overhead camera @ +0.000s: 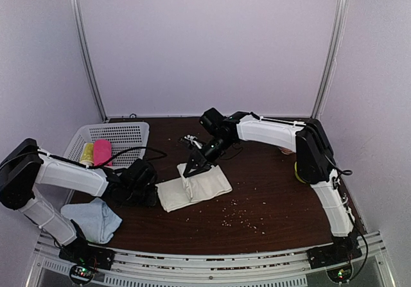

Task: Roll the towels
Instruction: Fold the towel at the center of the board, then rotate the towel at the center of the board.

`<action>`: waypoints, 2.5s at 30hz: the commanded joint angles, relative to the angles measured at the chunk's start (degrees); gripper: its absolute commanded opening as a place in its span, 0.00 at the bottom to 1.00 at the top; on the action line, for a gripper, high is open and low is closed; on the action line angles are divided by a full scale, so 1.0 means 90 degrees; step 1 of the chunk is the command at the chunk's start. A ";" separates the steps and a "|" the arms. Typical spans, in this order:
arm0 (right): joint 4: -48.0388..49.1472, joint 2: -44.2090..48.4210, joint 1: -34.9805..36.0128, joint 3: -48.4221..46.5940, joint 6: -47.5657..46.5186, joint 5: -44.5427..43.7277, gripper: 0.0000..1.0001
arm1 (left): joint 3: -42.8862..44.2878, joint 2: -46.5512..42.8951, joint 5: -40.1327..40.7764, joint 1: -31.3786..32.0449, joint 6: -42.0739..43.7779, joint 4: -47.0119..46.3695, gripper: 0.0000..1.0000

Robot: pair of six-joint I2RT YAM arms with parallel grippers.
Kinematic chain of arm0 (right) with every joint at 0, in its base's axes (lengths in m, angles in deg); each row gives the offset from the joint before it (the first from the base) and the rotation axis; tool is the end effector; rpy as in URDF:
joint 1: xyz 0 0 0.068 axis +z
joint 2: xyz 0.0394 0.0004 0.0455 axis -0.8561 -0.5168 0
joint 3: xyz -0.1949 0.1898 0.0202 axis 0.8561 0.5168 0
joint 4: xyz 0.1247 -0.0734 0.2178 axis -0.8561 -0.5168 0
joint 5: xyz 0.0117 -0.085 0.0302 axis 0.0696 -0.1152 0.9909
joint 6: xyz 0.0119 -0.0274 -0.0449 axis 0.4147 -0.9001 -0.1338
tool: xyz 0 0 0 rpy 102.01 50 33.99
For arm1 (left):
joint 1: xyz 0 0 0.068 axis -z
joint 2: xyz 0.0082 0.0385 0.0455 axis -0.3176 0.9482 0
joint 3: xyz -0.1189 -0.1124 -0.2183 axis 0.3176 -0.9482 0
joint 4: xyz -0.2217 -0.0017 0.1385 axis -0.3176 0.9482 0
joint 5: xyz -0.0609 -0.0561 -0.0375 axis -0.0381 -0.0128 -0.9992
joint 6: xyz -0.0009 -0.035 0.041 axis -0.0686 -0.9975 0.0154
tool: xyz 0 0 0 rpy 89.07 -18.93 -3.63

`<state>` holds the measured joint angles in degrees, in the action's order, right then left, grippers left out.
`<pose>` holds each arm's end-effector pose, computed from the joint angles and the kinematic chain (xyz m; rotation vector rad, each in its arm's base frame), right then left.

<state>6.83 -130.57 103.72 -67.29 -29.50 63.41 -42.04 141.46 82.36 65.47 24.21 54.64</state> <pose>0.3328 0.3731 0.2005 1.0796 -2.4072 -1.5394 0.1811 -0.1805 0.1313 -0.0386 2.5908 -0.2554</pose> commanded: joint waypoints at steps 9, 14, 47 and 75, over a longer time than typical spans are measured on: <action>0.0683 -0.0693 0.0405 -0.0519 0.0676 -0.0241 0.00 | -0.0592 -0.0078 -0.0754 -0.0012 -0.0347 -0.0641 0.26; 0.0896 -0.0893 0.0506 -0.0687 0.0878 -0.0290 0.00 | -0.0682 -0.0113 -0.0776 -0.0010 -0.0382 -0.0745 0.25; 0.1420 -0.0507 0.0600 -0.0568 0.0939 0.0132 0.43 | -0.0697 -0.2502 -0.0171 -0.0003 -0.0499 0.0671 0.26; 0.0695 0.0116 -0.0723 0.1401 -0.1898 -0.3098 0.22 | 0.1610 0.0955 -0.0253 -0.0260 0.0935 0.1078 0.00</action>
<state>13.89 -131.16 97.84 -58.24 -44.62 40.89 -30.22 146.95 78.63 64.40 30.31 63.97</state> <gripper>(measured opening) 0.227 0.003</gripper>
